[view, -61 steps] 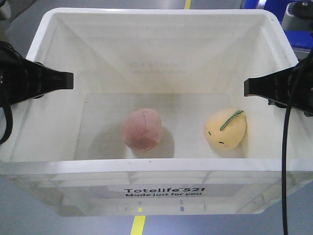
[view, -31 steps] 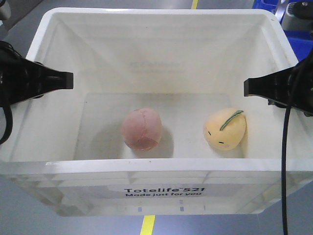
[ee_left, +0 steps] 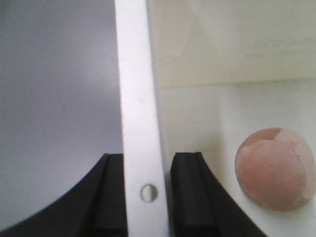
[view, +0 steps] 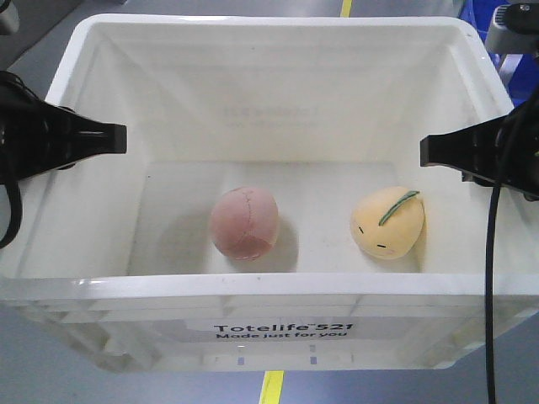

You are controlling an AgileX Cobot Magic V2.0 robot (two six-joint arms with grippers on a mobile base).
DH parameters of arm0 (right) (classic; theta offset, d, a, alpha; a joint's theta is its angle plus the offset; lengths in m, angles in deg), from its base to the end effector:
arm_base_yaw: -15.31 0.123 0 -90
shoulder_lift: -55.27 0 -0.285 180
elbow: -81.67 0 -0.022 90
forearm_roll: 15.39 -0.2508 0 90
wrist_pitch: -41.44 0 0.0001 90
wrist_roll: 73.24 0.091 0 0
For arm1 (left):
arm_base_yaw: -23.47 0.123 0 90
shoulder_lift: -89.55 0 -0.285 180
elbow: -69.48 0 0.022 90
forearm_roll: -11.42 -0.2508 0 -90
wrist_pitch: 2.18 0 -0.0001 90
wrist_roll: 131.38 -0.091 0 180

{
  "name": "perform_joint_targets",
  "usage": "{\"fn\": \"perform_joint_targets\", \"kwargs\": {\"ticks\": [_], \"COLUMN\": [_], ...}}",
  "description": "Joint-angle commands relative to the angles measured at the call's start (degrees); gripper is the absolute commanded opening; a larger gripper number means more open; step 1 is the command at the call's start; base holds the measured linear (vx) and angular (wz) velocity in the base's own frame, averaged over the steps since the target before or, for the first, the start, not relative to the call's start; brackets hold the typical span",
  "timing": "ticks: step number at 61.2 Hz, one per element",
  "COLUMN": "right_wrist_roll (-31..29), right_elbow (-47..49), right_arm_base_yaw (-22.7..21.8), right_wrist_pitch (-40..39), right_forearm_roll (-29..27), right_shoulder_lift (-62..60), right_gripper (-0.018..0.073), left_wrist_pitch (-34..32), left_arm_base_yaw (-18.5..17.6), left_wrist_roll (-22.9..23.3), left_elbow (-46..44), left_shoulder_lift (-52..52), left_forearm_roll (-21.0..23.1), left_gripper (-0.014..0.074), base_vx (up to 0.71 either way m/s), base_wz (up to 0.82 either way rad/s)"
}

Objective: Place moving items into box and shelve
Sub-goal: 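Hold the lifted tote with both grippers while the base drives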

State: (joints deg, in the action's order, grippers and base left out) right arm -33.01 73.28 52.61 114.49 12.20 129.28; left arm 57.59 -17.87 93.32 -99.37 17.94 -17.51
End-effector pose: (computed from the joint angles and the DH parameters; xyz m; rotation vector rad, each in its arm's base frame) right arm 0.1864 0.0913 0.3789 0.0128 2.5072 -0.1480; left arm 0.1829 -0.1102 0.3843 0.0580 2.3285 -0.0843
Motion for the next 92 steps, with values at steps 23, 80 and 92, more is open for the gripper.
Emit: {"fn": "perform_joint_targets", "kwargs": {"ticks": [23, 80, 92], "right_wrist_roll": [0.56, 0.56, 0.56], "right_elbow": [2.22, 2.22, 2.22], "right_arm_base_yaw": [0.07, 0.07, 0.07], "right_wrist_pitch": [-3.29, -3.29, -3.29], "right_forearm_roll": [5.37, 5.37, 5.37], "right_shoulder_lift": [-1.44, -1.44, -1.44], "right_gripper": [0.0152, 0.0152, 0.0152], "left_wrist_pitch": [-6.77, -6.77, -6.77], "left_arm_base_yaw": [-0.73, -0.73, -0.73], "left_wrist_roll": [-0.07, -0.07, -0.07], "left_elbow": [-2.5, -2.5, -2.5], "left_shoulder_lift": [2.0, 2.0, 2.0], "left_forearm_roll": [-3.83, -3.83, -3.83], "left_gripper": [0.015, 0.015, 0.015], "base_vx": [0.43, 0.46, 0.46], "base_wz": [-0.05, -0.05, -0.08]}}
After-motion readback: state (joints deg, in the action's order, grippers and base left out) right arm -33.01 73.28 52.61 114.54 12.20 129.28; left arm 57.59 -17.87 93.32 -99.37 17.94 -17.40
